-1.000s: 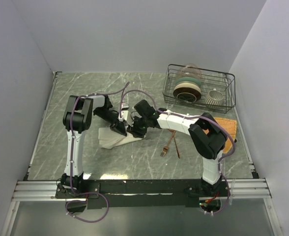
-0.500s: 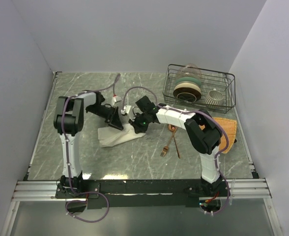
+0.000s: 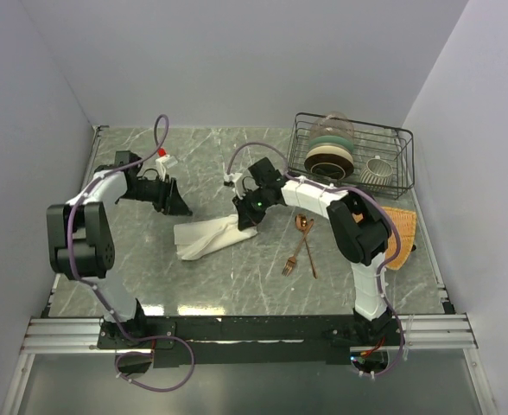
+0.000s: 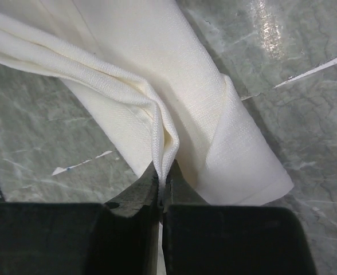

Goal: Fold the napkin into a case and place the utensils inside
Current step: Fold the 2/3-rectangle-folded napkin, then stuff the top corner of the smaller-rectangle-folded napkin into the folded napkin.

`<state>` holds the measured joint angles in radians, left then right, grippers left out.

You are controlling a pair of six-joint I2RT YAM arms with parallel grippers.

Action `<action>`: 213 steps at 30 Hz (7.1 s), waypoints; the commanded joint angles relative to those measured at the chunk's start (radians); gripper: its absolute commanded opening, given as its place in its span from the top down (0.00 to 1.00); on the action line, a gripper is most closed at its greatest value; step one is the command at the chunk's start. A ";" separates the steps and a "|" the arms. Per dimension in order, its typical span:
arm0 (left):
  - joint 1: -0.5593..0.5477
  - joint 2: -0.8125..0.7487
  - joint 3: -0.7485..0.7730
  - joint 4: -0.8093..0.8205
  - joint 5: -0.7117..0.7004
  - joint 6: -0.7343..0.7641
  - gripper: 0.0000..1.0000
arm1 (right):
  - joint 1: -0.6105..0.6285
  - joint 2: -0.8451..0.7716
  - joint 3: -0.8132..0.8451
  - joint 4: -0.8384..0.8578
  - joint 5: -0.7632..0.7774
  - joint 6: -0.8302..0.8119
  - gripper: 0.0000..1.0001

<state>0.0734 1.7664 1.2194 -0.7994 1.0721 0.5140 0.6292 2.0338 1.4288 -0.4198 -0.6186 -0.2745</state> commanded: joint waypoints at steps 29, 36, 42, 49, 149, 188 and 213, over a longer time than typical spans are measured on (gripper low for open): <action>-0.359 -0.134 -0.157 0.195 -0.509 0.123 0.59 | -0.092 0.120 0.114 0.003 -0.115 0.230 1.00; -0.281 -0.065 -0.052 0.134 -0.368 0.049 0.99 | -0.097 0.117 0.125 0.007 -0.115 0.224 1.00; -0.262 0.014 -0.020 0.146 -0.385 0.040 0.99 | -0.098 0.111 0.140 0.003 -0.133 0.222 1.00; -0.235 0.145 0.002 0.216 -0.390 0.003 0.99 | -0.099 0.157 0.179 -0.011 -0.104 0.248 1.00; -0.396 0.105 -0.083 0.483 -0.116 -0.259 0.50 | -0.100 0.046 0.050 0.041 -0.291 0.317 1.00; -0.455 -0.073 -0.320 0.652 -0.253 -0.424 0.99 | -0.020 0.026 0.064 -0.079 -0.061 0.377 0.97; -0.462 -0.024 -0.270 0.603 -0.270 -0.492 0.99 | 0.049 -0.052 0.013 -0.028 0.188 0.336 1.00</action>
<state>-0.3878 1.7264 0.9039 -0.1669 0.7834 0.0525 0.6804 2.0689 1.4597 -0.4839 -0.4778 0.0589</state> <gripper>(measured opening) 0.029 0.008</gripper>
